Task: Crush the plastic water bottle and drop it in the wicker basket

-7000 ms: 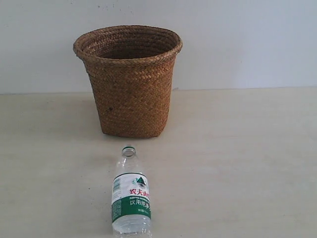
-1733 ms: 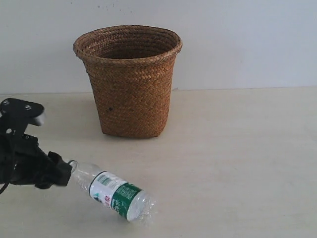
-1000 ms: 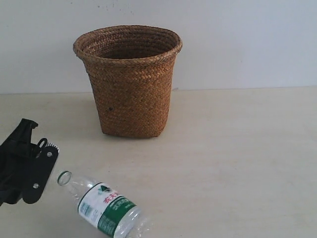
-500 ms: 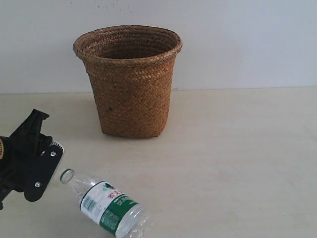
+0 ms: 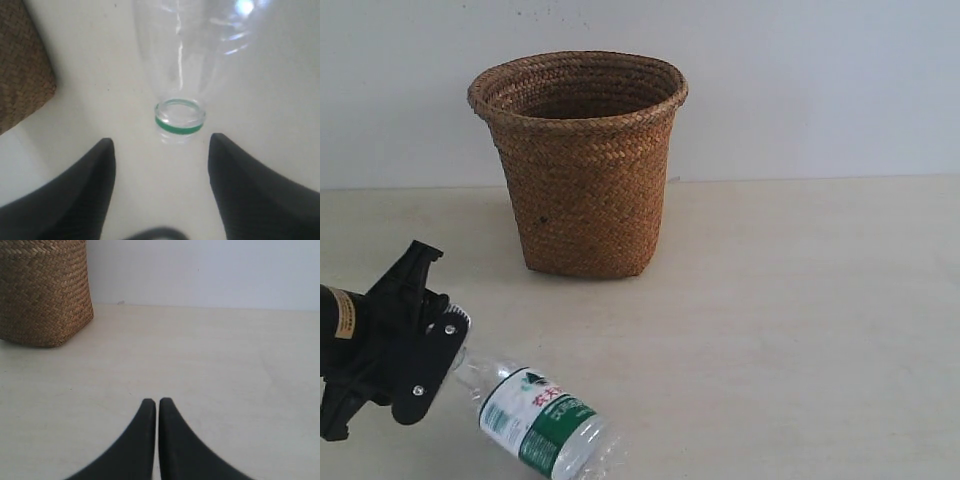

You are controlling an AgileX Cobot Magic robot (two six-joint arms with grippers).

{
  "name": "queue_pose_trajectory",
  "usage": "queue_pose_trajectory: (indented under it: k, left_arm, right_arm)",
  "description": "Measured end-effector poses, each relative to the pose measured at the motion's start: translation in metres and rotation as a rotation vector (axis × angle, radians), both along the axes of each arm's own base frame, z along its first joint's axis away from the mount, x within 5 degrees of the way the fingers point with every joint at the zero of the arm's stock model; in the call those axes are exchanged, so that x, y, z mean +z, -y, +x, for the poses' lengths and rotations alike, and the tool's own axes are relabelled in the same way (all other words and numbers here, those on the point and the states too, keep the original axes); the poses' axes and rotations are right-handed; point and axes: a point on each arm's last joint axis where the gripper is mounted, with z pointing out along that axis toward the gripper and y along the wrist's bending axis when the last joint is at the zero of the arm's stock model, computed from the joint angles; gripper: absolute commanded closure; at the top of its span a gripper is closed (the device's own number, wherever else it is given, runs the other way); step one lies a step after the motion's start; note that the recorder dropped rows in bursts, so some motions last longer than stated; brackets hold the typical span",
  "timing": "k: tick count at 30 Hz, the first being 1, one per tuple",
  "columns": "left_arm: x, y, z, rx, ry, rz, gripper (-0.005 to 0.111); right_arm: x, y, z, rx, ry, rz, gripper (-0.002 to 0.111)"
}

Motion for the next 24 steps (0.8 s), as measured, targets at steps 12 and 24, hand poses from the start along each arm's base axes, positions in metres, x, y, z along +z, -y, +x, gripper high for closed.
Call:
queue_pose_trajectory:
  k: [12,24]
  left_arm:
    - [-0.020,0.012,-0.001,-0.044,-0.052,0.004,0.055]
    - [-0.016,0.015,0.003,-0.054,-0.024,-0.015,0.055]
  right_arm:
    - [0.000,0.000,0.000,0.000,0.000,0.000,0.108]
    - [0.000,0.000,0.000,0.000,0.000,0.000,0.108]
